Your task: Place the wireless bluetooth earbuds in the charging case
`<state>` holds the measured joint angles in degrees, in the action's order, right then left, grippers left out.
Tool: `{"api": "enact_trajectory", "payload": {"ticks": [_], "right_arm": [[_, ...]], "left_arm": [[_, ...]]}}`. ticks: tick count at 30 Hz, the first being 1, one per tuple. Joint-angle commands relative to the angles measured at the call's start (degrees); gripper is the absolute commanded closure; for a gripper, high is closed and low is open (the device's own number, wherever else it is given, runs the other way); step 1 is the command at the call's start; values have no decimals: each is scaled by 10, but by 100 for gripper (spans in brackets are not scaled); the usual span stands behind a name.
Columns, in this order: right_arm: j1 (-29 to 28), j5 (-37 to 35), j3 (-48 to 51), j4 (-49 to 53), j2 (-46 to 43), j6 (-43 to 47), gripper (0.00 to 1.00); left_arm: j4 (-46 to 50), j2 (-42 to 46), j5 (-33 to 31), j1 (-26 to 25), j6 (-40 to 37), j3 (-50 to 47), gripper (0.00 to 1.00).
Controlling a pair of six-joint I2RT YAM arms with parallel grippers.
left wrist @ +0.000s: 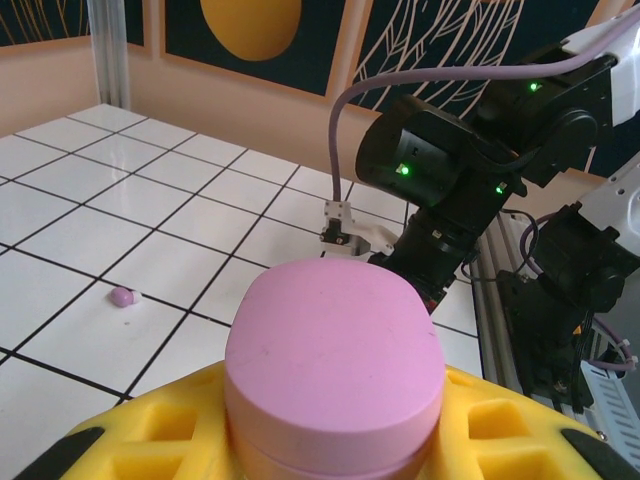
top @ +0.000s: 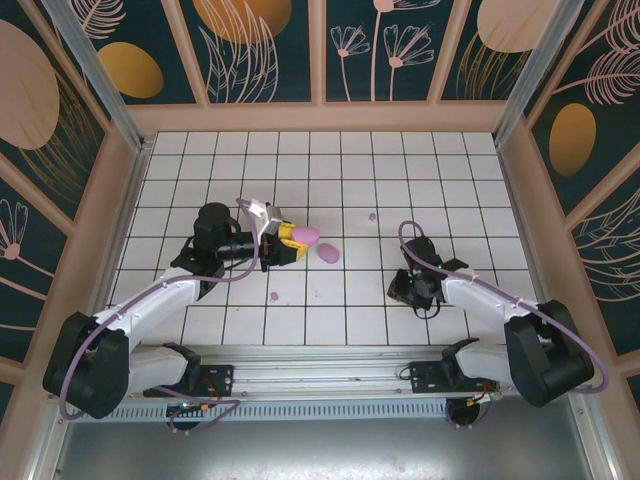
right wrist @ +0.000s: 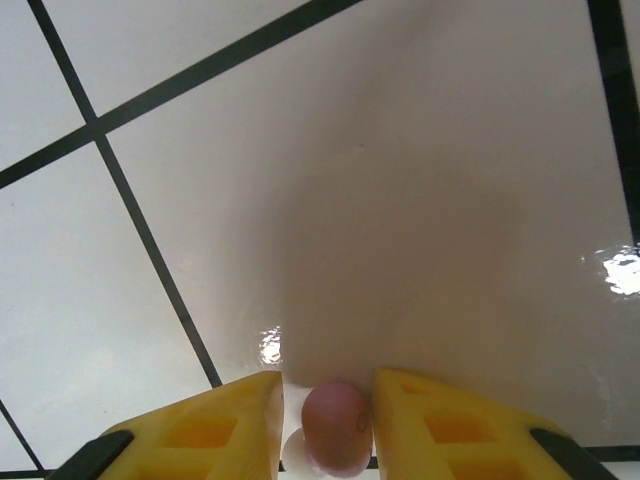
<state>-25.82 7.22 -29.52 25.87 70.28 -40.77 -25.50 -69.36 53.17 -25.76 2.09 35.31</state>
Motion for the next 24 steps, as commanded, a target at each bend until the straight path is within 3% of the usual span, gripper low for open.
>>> {"api": "enact_trajectory", "payload": {"ticks": [1,13,18,24], "right_arm": [[-14,0,-8,-5,22,8,72],[-37,-12,-34,21,11,5,83],[-57,-51,-78,59,-20,9,87],[-143,-73,-180,86,-69,35,90]], "left_arm": [[-12,12,-3,4,-5,-7,100],[-11,14,-5,4,-5,-8,100],[-12,13,-5,4,-4,-5,100],[-17,8,1,4,3,-1,100]]}}
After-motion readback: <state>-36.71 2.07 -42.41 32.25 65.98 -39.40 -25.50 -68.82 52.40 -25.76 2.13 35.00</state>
